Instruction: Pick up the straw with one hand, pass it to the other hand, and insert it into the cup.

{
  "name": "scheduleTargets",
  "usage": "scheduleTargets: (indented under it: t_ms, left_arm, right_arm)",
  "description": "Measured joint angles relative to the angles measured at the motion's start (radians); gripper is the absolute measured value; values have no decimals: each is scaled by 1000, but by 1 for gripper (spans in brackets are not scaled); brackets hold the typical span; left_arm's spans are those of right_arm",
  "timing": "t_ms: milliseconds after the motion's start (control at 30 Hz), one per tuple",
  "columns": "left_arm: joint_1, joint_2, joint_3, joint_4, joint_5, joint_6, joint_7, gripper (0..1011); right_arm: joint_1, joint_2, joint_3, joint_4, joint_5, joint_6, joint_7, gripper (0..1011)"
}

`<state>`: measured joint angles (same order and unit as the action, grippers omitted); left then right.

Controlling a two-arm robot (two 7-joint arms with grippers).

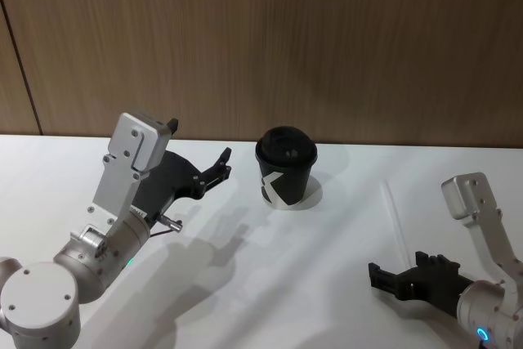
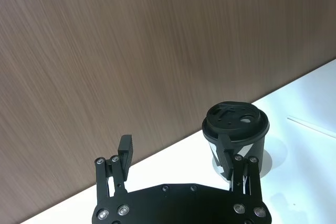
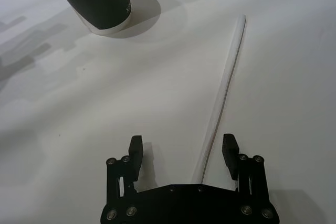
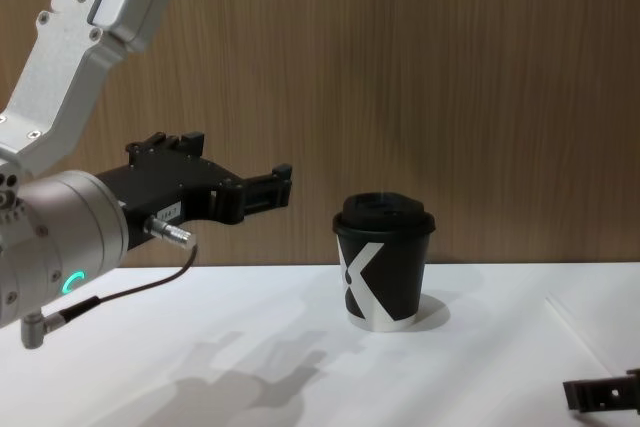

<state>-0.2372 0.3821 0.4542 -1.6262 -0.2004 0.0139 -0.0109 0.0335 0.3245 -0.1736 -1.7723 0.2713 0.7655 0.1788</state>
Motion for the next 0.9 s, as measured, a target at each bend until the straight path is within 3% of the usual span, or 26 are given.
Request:
scheduleTargets:
  t_ms: [200, 900]
  left_arm:
    - [0, 0, 0, 0, 0, 0, 0, 1000]
    - [0, 0, 0, 0, 0, 0, 0, 1000]
  right_arm:
    - [1, -1, 1, 1, -1, 2, 2, 814]
    - [2, -2, 1, 3, -2, 7, 5, 143]
